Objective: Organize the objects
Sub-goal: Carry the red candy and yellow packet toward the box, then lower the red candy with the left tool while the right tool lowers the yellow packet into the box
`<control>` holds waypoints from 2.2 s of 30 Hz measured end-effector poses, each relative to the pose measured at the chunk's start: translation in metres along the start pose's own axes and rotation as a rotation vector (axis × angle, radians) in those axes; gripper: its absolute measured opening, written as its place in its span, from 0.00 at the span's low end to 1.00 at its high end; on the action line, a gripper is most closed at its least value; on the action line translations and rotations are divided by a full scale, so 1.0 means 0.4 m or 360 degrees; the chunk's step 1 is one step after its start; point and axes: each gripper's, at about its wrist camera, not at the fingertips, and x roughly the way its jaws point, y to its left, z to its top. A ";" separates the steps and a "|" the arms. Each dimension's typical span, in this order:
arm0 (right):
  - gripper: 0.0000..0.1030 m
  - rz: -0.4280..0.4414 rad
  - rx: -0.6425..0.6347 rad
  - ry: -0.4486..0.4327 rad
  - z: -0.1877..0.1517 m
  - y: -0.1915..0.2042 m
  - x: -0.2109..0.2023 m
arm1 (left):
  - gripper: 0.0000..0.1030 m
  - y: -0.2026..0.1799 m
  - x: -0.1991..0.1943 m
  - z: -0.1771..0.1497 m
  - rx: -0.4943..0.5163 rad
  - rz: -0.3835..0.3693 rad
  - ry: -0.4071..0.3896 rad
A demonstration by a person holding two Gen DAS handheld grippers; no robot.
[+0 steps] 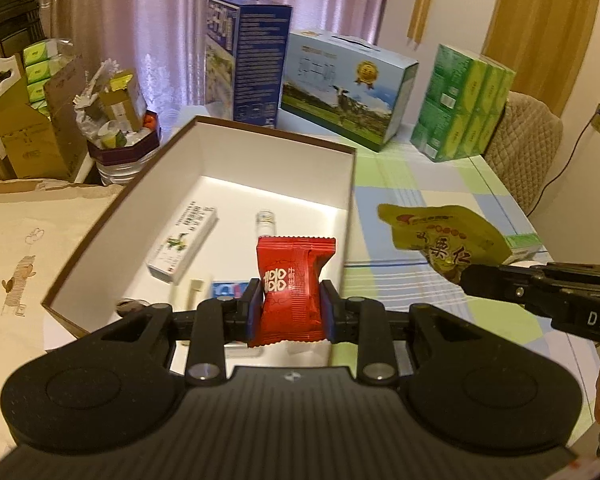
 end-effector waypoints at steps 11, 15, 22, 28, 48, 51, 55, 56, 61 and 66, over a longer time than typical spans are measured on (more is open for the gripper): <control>0.01 0.0010 -0.0012 0.0003 0.049 0.070 0.141 | 0.25 0.121 0.044 0.047 -0.0010 0.0011 0.0016; 0.01 -0.0025 0.0021 0.0018 0.065 0.067 0.195 | 0.25 0.155 0.078 0.069 -0.0017 0.0013 0.0040; 0.01 -0.0093 0.0126 0.0057 0.097 0.025 0.286 | 0.25 0.187 0.155 0.104 -0.0016 0.0016 0.0108; 0.01 -0.0176 0.0205 0.0087 0.129 -0.029 0.361 | 0.25 0.189 0.226 0.135 -0.0002 0.0009 0.0156; 0.15 -0.0489 0.0161 0.0115 0.179 -0.142 0.511 | 0.25 0.198 0.395 0.196 -0.0004 0.0021 0.0262; 0.49 -0.0478 0.0163 0.0089 0.180 -0.149 0.507 | 0.25 0.196 0.407 0.197 0.0000 0.0018 0.0272; 0.50 -0.0473 0.0132 0.0083 0.178 -0.148 0.499 | 0.25 0.193 0.419 0.198 -0.0001 0.0017 0.0287; 0.50 -0.0470 0.0125 0.0089 0.179 -0.146 0.499 | 0.25 0.192 0.422 0.198 0.0000 0.0016 0.0290; 0.51 -0.0472 0.0088 0.0116 0.182 -0.142 0.500 | 0.25 0.189 0.436 0.199 0.0005 0.0013 0.0299; 0.52 -0.0485 0.0060 0.0125 0.180 -0.139 0.498 | 0.25 0.184 0.443 0.202 0.0017 0.0003 0.0282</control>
